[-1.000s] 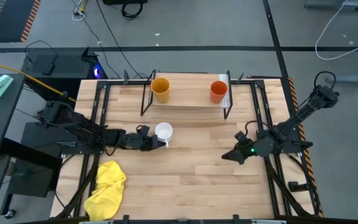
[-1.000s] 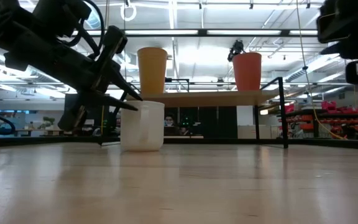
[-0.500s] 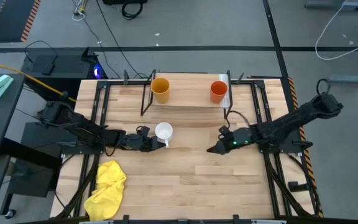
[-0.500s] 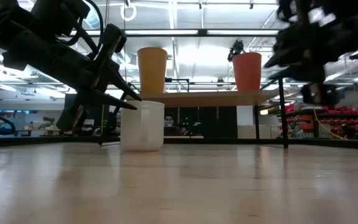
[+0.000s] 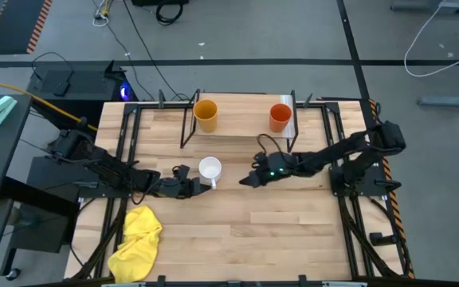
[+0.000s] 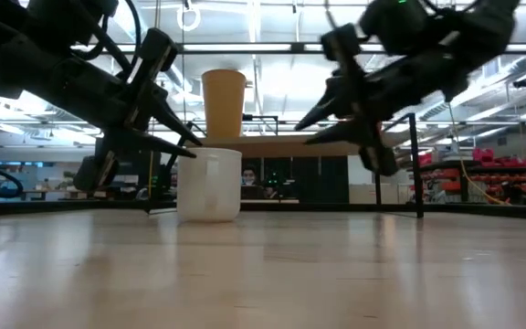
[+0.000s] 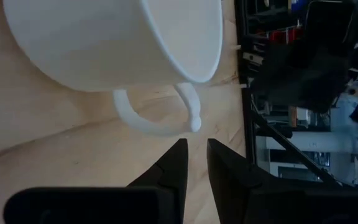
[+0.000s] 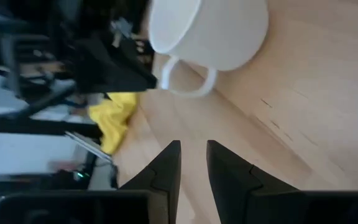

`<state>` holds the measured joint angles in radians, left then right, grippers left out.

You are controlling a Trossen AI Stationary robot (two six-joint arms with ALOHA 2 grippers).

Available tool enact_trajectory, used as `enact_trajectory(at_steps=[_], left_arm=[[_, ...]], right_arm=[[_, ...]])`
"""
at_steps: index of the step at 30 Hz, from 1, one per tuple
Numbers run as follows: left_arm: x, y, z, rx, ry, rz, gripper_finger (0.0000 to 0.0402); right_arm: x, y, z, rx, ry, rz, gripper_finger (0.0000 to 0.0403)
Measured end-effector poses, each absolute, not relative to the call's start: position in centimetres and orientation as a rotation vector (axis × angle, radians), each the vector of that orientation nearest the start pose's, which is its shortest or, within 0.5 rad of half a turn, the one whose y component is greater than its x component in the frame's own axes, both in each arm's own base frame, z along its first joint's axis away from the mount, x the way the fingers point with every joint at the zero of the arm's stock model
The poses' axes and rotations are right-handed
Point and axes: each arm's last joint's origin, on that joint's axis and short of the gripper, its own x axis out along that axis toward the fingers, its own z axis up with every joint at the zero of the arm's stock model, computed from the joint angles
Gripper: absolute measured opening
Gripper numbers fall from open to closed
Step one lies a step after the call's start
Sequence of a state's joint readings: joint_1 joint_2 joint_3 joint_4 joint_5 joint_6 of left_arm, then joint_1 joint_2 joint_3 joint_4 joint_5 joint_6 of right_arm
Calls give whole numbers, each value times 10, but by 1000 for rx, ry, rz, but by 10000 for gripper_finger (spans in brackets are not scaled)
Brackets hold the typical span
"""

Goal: Stack small to large cups/mugs on shelf
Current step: Put the white mug on the shelf

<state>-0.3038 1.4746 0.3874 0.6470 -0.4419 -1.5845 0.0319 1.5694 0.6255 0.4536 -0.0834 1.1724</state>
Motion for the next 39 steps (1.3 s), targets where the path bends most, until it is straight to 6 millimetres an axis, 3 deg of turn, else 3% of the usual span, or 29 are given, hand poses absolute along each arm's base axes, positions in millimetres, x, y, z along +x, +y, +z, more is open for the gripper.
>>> enact_trajectory(at_steps=[4, 12, 16, 24, 28, 39], left_arm=[[238, -64, 136, -1392, 224, 423, 65], [238, -63, 135, -1424, 209, 452, 64], [238, -61, 135, -1428, 189, 472, 67], [237, -61, 135, -1445, 188, 479, 60], [238, -60, 135, -1454, 186, 480, 65], [239, -58, 135, -1472, 186, 471, 62]], right_arm=[[309, 8, 146, 1152, 581, -165, 81], [325, 0, 136, 1204, 465, -102, 87], [326, -11, 129, 1230, 450, -196, 89], [343, -18, 147, 1158, 408, -215, 94], [347, -25, 148, 1113, 485, -283, 104], [352, -36, 156, 1107, 457, -278, 112]])
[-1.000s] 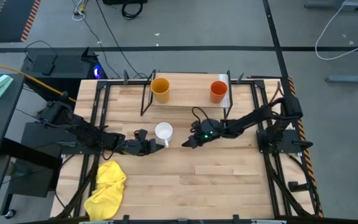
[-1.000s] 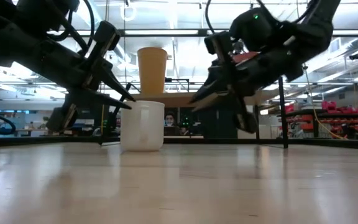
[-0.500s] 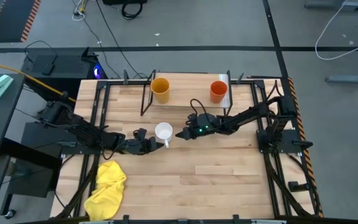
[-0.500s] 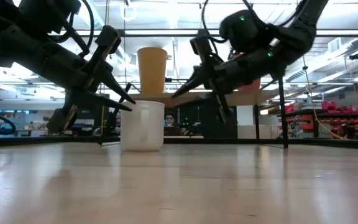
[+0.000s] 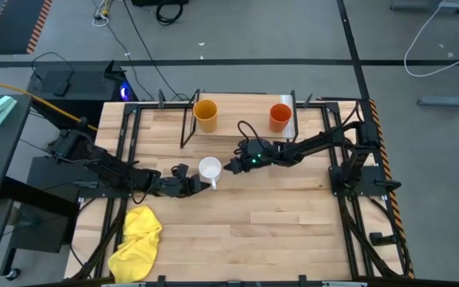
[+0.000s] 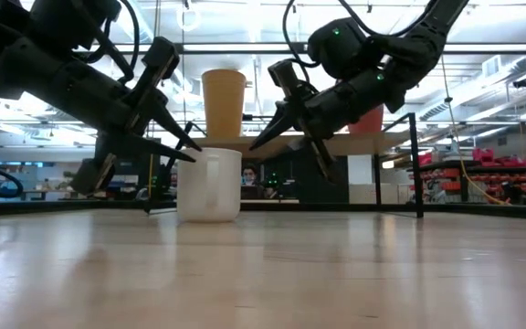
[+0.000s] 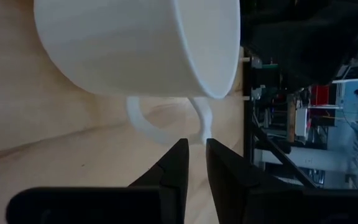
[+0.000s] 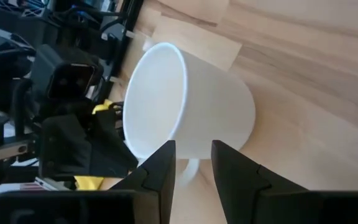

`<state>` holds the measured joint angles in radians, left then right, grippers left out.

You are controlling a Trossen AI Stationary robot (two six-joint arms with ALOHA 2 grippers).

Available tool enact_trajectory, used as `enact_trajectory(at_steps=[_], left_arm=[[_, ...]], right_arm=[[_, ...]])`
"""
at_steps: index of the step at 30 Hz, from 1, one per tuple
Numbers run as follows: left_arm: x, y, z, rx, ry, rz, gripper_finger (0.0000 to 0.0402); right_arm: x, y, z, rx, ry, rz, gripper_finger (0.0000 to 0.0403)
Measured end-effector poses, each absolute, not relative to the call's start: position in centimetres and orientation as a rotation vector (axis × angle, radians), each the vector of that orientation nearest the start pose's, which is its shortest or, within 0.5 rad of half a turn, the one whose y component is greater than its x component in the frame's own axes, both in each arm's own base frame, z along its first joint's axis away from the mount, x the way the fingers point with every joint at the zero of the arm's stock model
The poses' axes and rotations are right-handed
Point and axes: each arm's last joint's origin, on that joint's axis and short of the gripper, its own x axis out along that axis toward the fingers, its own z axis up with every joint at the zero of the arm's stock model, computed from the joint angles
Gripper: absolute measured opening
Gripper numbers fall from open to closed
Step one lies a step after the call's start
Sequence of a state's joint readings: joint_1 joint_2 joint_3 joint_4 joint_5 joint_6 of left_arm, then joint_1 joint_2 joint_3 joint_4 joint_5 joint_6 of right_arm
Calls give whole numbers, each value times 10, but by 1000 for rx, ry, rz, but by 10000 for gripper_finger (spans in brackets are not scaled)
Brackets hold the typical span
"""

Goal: Stack small to large cups/mugs on shelf
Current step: Put the white mug on the shelf

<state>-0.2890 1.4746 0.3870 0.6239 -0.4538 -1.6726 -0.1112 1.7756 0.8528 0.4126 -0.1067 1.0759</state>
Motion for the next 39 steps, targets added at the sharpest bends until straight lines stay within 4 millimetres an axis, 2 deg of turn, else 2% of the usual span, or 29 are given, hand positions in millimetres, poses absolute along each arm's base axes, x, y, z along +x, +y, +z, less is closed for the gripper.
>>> enact_trajectory(at_steps=[5, 14, 20, 26, 39], left_arm=[[240, -56, 136, -1475, 185, 472, 69], [254, -50, 148, -1443, 175, 459, 69], [250, -50, 141, -1441, 226, 514, 71], [250, -52, 142, -1457, 222, 500, 77], [252, -53, 147, -1437, 192, 455, 63]], right_arm=[[352, -36, 156, 1109, 453, -278, 112], [352, -36, 156, 1112, 454, -279, 111], [352, -36, 155, 1112, 459, -282, 110], [352, -36, 155, 1105, 460, -281, 110], [351, -36, 155, 1101, 461, -281, 110]])
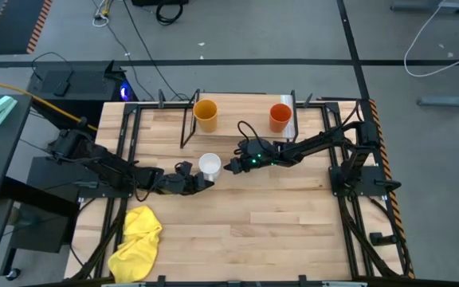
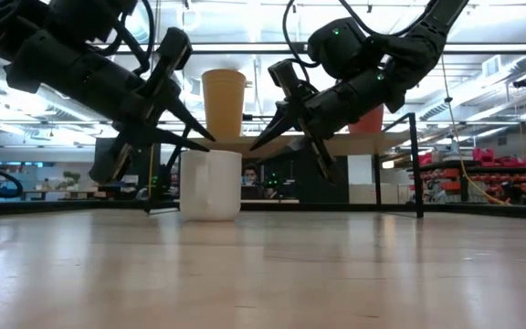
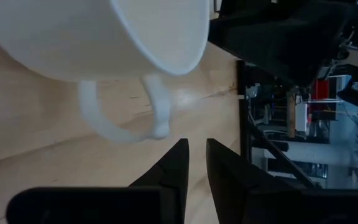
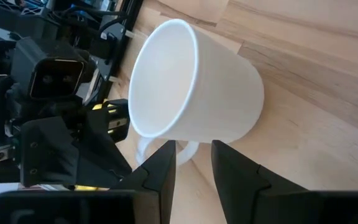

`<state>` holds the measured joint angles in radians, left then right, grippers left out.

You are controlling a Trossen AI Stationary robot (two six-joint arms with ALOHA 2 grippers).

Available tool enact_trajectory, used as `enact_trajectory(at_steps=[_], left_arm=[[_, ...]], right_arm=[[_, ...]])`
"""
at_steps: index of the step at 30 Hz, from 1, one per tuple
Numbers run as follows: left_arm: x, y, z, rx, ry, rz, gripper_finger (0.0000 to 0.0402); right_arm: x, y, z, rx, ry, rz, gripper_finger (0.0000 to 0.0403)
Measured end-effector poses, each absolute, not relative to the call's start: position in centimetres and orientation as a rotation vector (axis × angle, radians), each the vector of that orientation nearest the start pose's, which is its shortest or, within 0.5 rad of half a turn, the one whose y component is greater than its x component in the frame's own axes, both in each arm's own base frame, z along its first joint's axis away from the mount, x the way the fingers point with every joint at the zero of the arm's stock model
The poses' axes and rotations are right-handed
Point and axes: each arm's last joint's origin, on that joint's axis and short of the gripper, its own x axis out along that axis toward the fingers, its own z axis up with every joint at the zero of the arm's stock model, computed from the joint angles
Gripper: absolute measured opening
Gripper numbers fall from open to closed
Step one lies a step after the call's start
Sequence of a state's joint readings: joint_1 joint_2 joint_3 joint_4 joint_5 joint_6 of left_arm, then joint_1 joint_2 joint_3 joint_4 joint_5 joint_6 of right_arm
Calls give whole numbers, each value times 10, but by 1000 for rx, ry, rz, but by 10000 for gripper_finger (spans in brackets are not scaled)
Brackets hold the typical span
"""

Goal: Stack small to large cups/mugs on shelf
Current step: Put the white mug on the shelf

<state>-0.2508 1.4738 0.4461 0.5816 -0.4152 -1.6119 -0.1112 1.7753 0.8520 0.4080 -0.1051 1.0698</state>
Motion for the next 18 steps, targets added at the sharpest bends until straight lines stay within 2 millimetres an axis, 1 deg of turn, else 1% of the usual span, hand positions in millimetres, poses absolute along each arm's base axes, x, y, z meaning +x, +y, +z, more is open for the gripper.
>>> enact_trajectory(at_steps=[6, 11, 14, 18], left_arm=[[252, -54, 147, -1416, 196, 453, 59], [250, -59, 147, -1397, 193, 450, 51], [246, -65, 152, -1373, 171, 455, 47], [234, -68, 154, -1353, 169, 484, 43]], right_arm=[[351, -36, 155, 1101, 467, -283, 110], [349, -34, 151, 1090, 529, -274, 111], [348, -30, 150, 1080, 548, -270, 111], [349, -25, 150, 1067, 552, -255, 111]])
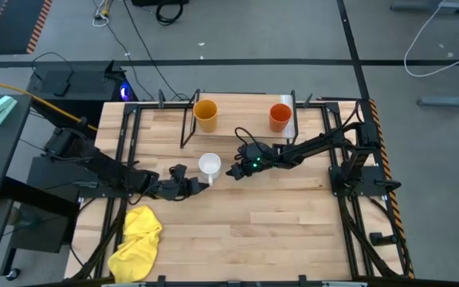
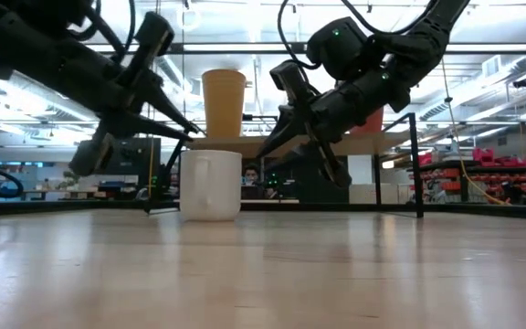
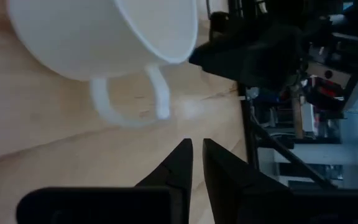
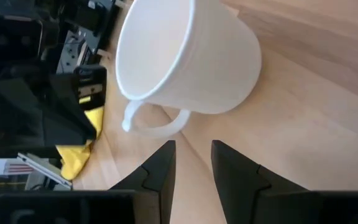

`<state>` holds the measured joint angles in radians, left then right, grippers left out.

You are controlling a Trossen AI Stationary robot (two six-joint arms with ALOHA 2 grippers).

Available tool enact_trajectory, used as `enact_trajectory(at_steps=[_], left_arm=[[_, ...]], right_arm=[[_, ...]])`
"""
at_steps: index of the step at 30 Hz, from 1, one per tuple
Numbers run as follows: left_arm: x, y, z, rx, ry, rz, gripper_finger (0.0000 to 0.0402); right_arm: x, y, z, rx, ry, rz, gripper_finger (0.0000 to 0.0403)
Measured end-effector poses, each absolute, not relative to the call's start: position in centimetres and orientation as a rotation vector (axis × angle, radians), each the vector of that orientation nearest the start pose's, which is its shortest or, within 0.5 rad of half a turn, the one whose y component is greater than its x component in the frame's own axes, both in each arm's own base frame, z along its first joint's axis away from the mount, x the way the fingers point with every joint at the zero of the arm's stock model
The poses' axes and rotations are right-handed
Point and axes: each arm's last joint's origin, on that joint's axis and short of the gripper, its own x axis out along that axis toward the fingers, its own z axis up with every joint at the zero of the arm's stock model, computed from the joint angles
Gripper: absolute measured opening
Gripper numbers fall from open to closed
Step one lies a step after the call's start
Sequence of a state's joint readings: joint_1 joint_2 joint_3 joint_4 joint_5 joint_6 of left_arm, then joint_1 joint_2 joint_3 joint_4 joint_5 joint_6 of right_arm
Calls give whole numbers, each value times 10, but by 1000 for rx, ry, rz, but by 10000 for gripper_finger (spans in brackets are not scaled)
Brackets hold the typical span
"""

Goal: Stack small to large cups/mugs on shelf
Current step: Put the white mug on the shelf

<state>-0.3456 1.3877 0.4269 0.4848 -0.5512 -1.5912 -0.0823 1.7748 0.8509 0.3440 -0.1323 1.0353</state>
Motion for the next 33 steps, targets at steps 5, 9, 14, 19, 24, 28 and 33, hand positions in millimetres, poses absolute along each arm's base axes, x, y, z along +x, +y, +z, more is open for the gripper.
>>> enact_trajectory(at_steps=[5, 9, 14, 19, 24, 28, 33], left_arm=[[227, -77, 158, -1333, 202, 440, 45], [223, -92, 160, -1347, 230, 375, 43], [215, -107, 157, -1237, 306, 314, 37], [211, -112, 155, -1171, 345, 301, 31], [210, -113, 156, -1060, 338, 284, 30], [210, -113, 156, -1022, 336, 289, 35], [204, -105, 144, -1096, 330, 466, 40]], right_arm=[[349, -15, 150, 1042, 569, -223, 110], [350, -5, 150, 1029, 584, -193, 110], [350, 6, 150, 1003, 601, -159, 109], [349, 15, 150, 994, 615, -135, 108], [349, 23, 150, 987, 625, -116, 108], [349, 26, 150, 983, 629, -107, 107], [348, 26, 149, 947, 638, -99, 107]])
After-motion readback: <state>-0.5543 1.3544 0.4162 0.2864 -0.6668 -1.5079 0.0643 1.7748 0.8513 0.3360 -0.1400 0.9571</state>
